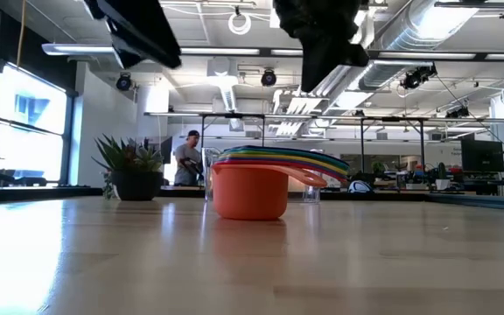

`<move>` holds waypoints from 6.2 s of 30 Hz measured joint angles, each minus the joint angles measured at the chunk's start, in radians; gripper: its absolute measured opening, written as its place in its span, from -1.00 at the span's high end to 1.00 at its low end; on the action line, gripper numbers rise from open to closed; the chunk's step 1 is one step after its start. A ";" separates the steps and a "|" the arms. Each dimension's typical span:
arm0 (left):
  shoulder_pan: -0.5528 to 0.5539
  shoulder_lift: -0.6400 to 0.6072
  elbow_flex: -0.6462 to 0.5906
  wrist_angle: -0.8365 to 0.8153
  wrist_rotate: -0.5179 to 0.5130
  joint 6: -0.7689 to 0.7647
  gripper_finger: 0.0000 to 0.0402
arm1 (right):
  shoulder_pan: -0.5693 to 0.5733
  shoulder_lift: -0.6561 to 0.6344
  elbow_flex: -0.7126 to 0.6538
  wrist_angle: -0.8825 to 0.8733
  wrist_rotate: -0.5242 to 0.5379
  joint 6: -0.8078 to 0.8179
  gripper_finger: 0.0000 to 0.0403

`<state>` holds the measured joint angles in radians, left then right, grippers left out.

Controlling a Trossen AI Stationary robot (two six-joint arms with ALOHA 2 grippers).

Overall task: Nest measuring cups in basket
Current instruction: Adjust the stacked measuring cups, then put the stacked measuring cups into the transparent bin

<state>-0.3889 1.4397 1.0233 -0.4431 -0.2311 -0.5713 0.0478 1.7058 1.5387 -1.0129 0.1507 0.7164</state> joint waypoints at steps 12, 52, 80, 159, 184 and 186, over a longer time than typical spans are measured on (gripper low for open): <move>0.034 0.237 -0.001 0.232 0.022 0.033 0.69 | -0.065 0.009 -0.206 0.109 -0.141 -0.086 1.00; 0.141 0.435 -0.001 0.457 0.045 -0.019 0.69 | 0.078 0.095 -0.344 0.414 -0.145 0.162 1.00; 0.166 0.425 -0.002 0.407 0.060 -0.019 0.69 | 0.103 0.082 -0.344 0.414 -0.128 0.255 1.00; 0.279 -0.570 -0.001 -0.662 -0.203 0.102 0.69 | -0.177 -0.194 -0.340 1.218 -0.104 -0.149 0.76; 0.279 -0.570 -0.001 -0.661 -0.218 0.022 0.69 | -0.268 -0.179 0.062 0.614 -0.062 -0.306 -0.35; 0.279 -0.570 -0.001 -0.661 -0.225 0.022 0.69 | -0.253 -0.159 0.142 0.414 -0.011 -0.254 -0.33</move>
<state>-0.1097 0.8700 1.0221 -1.1042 -0.4560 -0.5491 -0.2056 1.5469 1.6808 -0.5987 0.1394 0.4621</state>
